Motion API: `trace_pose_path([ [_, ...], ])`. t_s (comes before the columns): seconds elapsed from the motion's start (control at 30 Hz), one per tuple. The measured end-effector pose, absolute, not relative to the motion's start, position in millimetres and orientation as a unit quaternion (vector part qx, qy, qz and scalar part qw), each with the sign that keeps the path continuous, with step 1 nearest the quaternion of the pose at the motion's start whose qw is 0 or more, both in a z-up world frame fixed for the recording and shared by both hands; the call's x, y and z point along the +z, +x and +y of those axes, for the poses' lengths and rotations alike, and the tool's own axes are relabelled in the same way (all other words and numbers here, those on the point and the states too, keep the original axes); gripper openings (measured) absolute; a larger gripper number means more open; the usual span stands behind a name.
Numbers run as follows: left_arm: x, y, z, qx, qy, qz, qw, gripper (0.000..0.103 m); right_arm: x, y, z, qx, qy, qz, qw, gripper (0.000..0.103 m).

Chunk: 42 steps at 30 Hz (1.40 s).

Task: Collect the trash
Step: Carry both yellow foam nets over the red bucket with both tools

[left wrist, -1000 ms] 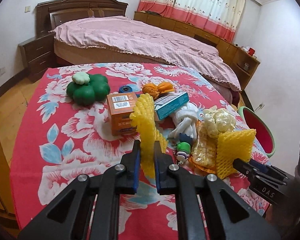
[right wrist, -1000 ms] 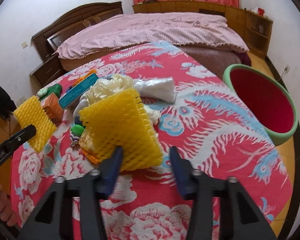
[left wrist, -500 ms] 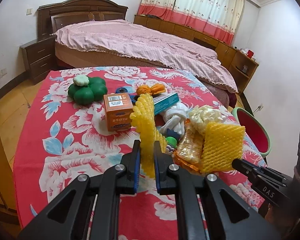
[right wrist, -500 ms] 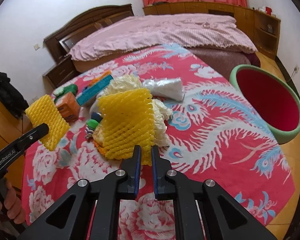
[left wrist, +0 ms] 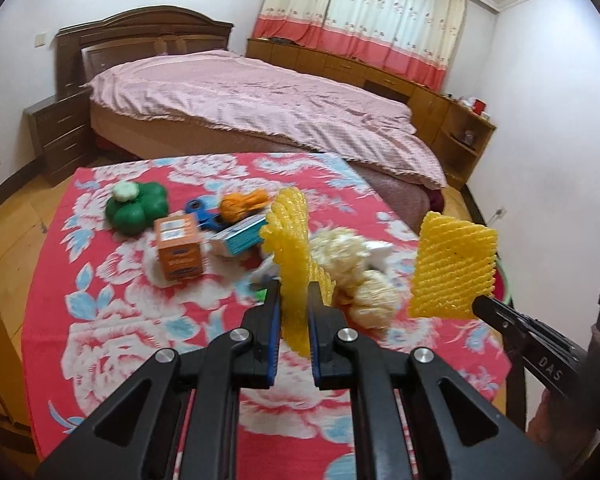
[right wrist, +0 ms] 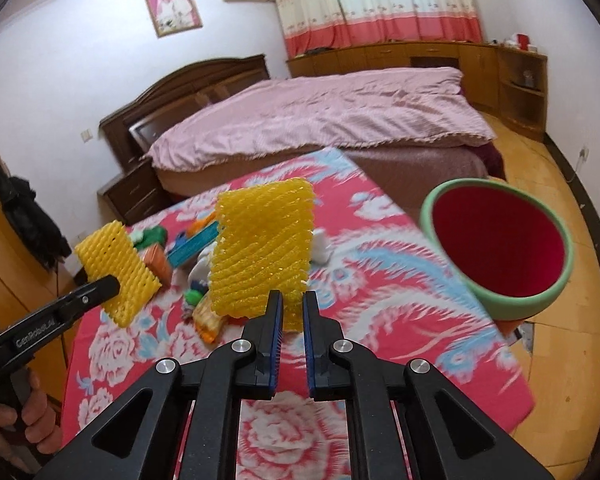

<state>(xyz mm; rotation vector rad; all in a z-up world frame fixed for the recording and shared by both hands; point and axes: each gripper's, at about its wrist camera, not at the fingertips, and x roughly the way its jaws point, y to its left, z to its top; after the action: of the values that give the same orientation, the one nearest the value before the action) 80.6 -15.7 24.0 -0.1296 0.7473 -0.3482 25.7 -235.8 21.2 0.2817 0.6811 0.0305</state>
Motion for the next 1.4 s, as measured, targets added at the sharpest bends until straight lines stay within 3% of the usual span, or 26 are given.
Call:
trace_pose_path([
  [0.57, 53, 104, -119, -0.229, -0.022, 0.349, 0.908, 0.011, 25, 28, -339, -0.063, 0.184, 0.315, 0.929, 0.010],
  [1.4, -17, 153, -295, -0.318, 0.041, 0.417, 0.850, 0.011, -50, 37, -456, -0.177, 0.243, 0.350, 0.887, 0.010],
])
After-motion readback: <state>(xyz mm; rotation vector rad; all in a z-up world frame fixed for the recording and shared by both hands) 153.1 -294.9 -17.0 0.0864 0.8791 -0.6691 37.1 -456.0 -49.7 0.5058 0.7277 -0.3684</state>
